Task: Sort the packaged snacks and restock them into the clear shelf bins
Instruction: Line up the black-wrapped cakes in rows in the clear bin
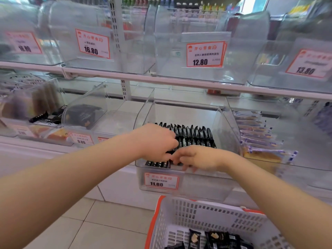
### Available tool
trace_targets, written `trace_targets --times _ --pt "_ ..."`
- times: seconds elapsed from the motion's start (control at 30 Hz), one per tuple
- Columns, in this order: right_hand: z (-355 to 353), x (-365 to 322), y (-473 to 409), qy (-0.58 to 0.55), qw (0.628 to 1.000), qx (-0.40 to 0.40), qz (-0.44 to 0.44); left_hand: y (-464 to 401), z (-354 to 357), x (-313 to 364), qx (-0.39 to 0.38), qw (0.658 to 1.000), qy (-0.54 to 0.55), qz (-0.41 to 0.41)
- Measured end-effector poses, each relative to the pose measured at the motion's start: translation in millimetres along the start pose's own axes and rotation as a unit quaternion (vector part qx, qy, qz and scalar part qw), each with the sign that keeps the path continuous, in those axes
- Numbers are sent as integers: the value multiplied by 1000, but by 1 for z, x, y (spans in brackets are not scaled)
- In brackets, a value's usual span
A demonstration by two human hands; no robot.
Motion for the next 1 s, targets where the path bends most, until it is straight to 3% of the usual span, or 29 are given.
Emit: trace_targets --times 0.1,0.2,0.43,0.67,0.83,1.0 --pt "-6 9 40 -61 988 125 -73 13 -15 20 116 992 32 32" --pt "5 39 86 -130 973 155 -110 8 -12 53 131 987 39 82" --pt "70 147 108 -154 979 126 39 -61 43 149 -2 980 70 185" --pt "146 276 82 -137 971 70 184 -125 150 226 -137 956 204 161" --pt "215 357 60 -87 965 2 249 -150 231 272 -267 886 363 112" --pt "270 406 27 6 962 -90 256 -160 296 315 -335 806 487 32"
Point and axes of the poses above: each hand's wrist, its own y-axis away from the middle knuckle, its own z-axis out of the palm, x = y × z, the point moved 1 cm from there along -y, towards the middle knuckle, and after that the axes turned 13 degrees about z, right-handed, at the moved point
